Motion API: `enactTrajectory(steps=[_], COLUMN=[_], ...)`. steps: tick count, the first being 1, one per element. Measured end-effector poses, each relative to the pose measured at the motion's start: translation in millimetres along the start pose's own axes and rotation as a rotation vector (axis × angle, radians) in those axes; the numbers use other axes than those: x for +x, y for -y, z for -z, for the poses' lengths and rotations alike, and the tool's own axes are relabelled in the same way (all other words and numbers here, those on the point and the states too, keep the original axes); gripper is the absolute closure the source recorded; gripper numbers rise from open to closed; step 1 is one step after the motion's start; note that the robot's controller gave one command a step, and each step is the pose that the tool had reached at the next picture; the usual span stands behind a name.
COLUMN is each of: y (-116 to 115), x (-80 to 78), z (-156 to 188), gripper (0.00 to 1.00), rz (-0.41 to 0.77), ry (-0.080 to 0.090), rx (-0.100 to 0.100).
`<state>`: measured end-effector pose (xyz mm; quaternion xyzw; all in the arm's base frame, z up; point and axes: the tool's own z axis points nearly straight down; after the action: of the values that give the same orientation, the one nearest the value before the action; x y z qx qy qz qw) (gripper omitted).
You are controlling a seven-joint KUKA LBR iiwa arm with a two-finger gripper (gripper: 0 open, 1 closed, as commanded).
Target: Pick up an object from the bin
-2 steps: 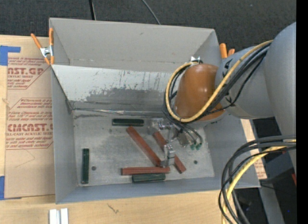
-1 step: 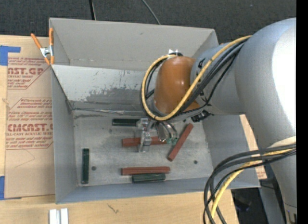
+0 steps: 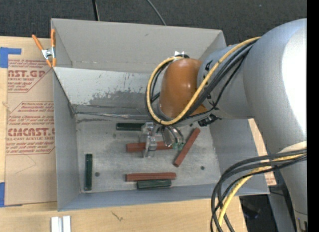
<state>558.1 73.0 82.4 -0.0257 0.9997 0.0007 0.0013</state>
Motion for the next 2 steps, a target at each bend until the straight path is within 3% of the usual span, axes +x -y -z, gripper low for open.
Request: enactTrajectory(steps=[1, 2], y=[3.9, 3.9], x=[-27.9, -27.8], z=[114.2, 114.2], gripper=[1.00, 1.00], rz=[0.004, 0.003], ry=[0.000, 0.000], rx=[0.001, 0.001])
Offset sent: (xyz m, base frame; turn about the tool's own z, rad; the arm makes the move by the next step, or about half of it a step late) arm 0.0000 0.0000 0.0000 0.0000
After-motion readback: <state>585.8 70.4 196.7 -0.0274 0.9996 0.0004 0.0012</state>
